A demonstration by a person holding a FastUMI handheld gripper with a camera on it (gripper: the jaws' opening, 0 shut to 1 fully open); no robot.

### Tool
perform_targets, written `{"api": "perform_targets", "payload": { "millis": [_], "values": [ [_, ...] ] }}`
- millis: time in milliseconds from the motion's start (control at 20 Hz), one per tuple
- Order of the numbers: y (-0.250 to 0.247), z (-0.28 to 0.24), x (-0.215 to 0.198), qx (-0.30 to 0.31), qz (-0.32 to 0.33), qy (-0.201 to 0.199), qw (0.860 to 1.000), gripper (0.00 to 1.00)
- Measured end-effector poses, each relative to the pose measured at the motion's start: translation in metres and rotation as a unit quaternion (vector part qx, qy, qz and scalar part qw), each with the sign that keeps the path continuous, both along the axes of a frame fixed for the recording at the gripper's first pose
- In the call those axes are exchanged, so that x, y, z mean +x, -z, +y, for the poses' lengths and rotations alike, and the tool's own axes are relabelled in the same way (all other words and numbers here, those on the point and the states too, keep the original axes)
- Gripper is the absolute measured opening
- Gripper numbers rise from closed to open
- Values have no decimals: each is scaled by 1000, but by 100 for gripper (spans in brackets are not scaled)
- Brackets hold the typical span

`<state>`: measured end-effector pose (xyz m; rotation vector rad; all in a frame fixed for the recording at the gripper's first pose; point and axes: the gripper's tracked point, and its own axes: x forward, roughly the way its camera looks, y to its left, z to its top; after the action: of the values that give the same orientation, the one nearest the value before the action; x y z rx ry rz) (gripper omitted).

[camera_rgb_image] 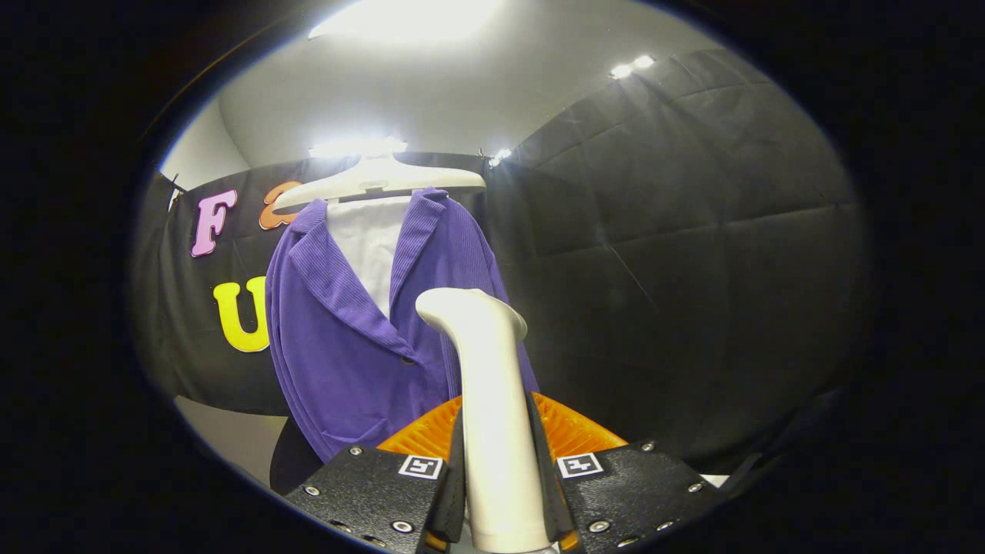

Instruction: Iron the clothes twice with a garment steamer, once on the left side and once on the right side.

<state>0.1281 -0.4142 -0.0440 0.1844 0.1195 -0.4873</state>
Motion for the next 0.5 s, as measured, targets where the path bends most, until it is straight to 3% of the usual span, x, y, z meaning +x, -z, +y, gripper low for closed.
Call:
{"api": "perform_targets", "payload": {
  "millis": [500],
  "values": [
    [-48,-21,36,-11,-52,-6,999,39]
  ]
}}
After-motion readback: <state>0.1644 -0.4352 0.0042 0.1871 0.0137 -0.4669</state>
